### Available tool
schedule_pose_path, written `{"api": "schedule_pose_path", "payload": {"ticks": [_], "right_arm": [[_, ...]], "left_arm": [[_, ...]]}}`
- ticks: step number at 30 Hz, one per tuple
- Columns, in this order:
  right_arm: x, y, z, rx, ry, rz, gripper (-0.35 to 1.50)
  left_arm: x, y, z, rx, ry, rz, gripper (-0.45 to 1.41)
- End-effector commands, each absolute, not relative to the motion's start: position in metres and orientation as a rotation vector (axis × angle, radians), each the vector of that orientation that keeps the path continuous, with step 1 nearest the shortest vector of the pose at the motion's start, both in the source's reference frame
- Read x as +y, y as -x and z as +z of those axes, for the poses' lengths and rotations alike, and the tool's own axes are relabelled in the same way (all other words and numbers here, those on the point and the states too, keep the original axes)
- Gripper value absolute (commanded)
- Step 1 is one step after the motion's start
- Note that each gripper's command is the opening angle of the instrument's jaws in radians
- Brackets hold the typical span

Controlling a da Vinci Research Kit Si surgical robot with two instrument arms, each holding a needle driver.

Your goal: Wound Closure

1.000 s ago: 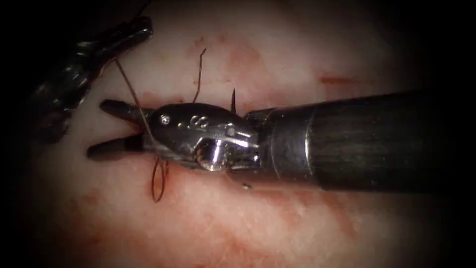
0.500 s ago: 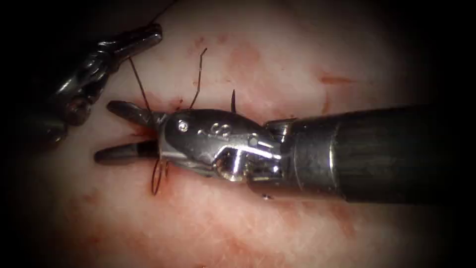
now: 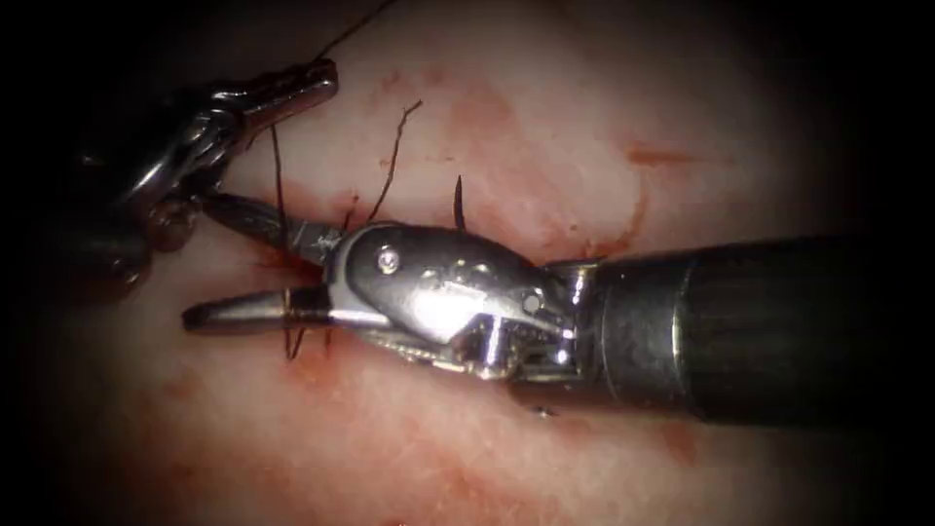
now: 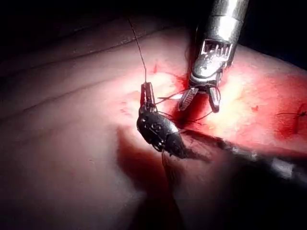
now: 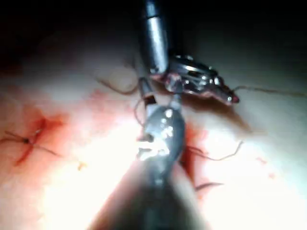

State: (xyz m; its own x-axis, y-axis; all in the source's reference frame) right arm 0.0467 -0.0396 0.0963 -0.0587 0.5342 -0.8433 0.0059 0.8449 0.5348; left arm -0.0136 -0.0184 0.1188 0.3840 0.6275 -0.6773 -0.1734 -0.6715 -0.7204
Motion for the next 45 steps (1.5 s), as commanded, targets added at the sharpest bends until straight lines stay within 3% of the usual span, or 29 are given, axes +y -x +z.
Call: {"api": "schedule_pose_path", "payload": {"ticks": [1, 17, 37, 45], "right_arm": [[-0.0394, -0.0474, 0.0962, 1.594, -0.442, 0.463, 0.98], [-0.0392, -0.046, 0.0967, 1.657, -0.341, 0.694, 0.96], [-0.0405, -0.0417, 0.0979, 1.529, -0.053, 1.061, 0.93], [-0.0407, -0.0403, 0.0981, 1.505, 0.011, 1.101, 0.72]], "left_arm": [[-0.0187, 0.0142, 0.1195, -0.398, 1.897, 1.365, -0.45], [-0.0202, 0.0137, 0.1205, -0.404, 1.892, 1.366, -0.45], [-0.0246, 0.0137, 0.1202, -0.369, 1.877, 1.367, -0.45], [-0.0259, 0.0133, 0.1203, -0.373, 1.873, 1.366, -0.45]]}}
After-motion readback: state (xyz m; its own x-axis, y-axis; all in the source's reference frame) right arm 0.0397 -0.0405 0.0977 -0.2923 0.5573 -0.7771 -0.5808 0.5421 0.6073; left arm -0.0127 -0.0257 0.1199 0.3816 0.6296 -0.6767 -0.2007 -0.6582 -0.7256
